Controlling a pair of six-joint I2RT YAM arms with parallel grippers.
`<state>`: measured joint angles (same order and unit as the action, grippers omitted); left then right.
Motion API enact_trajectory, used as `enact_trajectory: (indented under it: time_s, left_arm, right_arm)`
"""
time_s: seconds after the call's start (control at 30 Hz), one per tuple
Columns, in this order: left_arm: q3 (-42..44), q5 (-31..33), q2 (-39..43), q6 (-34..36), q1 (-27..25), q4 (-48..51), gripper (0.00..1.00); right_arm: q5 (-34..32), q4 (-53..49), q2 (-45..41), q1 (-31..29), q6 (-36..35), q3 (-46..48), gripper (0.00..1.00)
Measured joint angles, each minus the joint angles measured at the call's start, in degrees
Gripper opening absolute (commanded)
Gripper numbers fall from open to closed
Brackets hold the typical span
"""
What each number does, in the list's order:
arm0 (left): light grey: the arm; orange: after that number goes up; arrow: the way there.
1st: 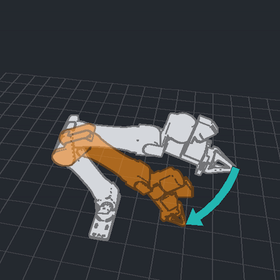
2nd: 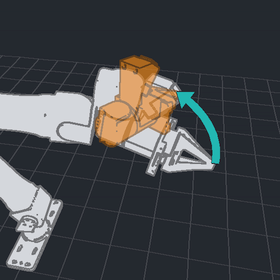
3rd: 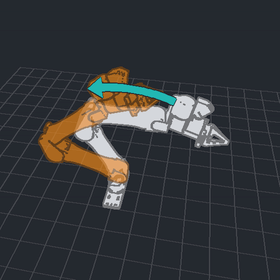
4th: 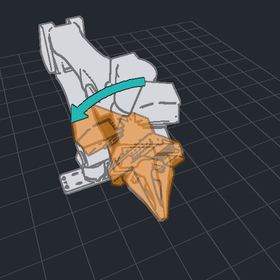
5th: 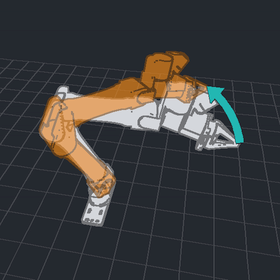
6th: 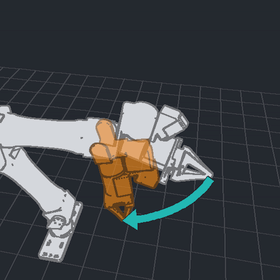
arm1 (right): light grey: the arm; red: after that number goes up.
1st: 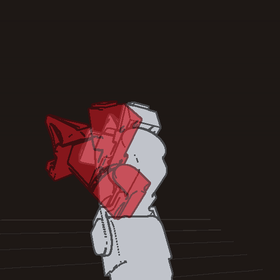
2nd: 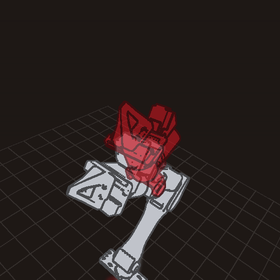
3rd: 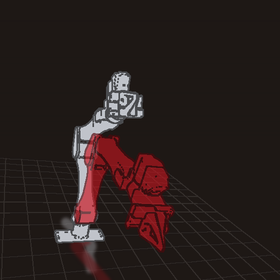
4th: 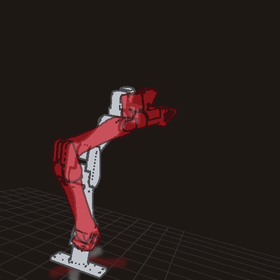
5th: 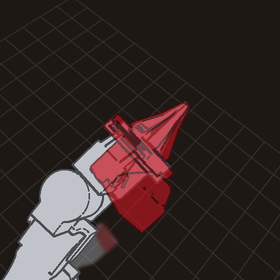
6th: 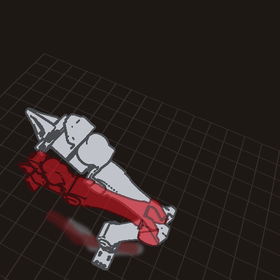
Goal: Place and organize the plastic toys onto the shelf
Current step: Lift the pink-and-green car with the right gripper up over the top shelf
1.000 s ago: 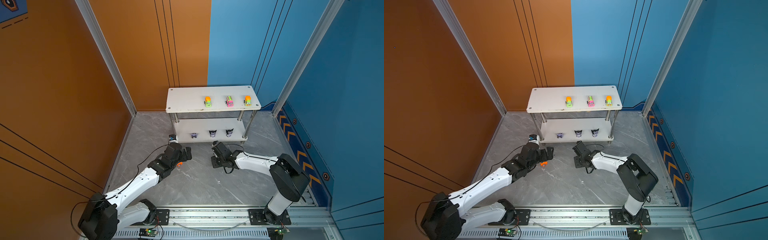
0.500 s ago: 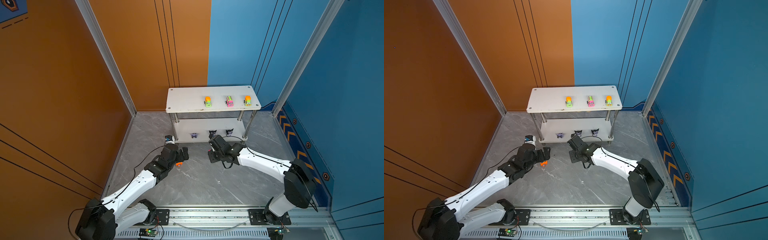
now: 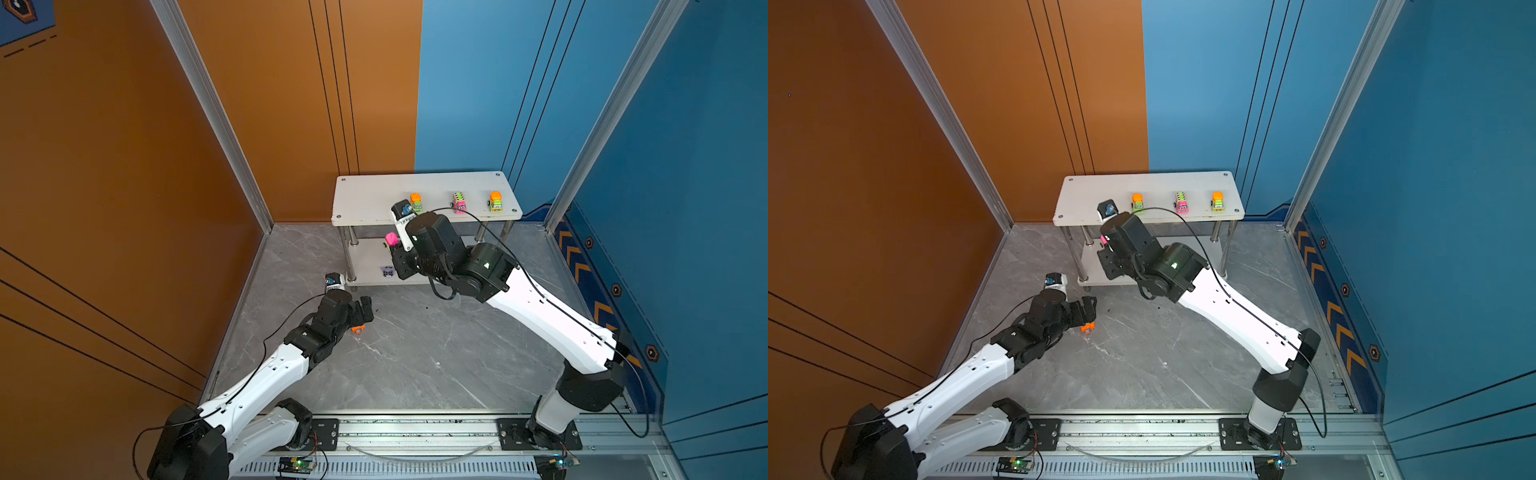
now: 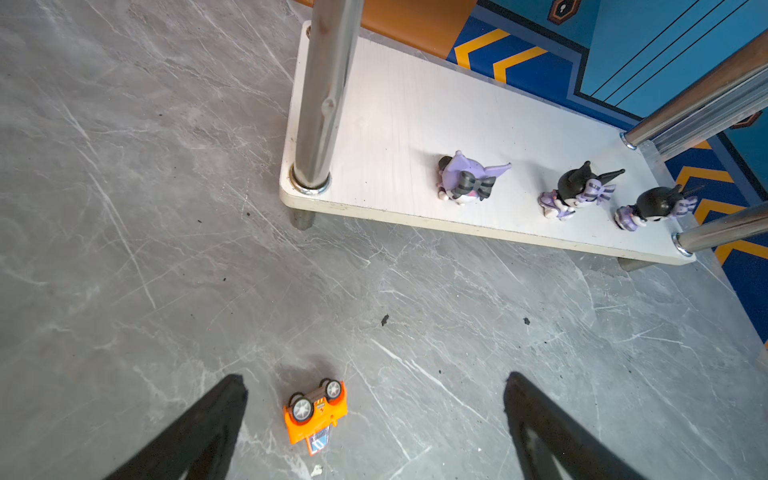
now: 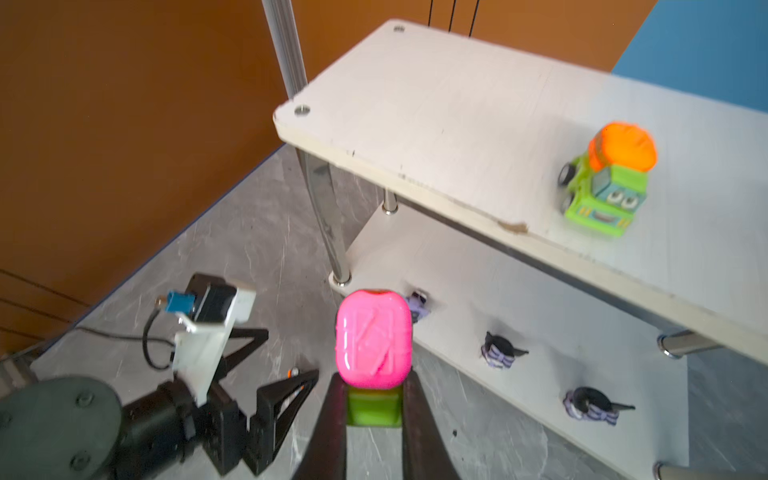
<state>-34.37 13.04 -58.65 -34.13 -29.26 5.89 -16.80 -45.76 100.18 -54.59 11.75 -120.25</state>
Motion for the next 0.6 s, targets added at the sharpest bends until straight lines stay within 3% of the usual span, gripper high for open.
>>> enact_trajectory:
  time_s: [0.33,0.6]
  left_arm:
    - [0.61,0.02,1.7,0.02,0.96,1.44,0.98]
    - [1.68,0.02,2.21,0.02,1.31,1.84,0.98]
  right_arm:
    - [-0.37,-4.22,18.38,3.52,-3.02,-24.96,0.02]
    - [-1.27,-2.93,21.84,5.01,-2.21,-27.36,0.02]
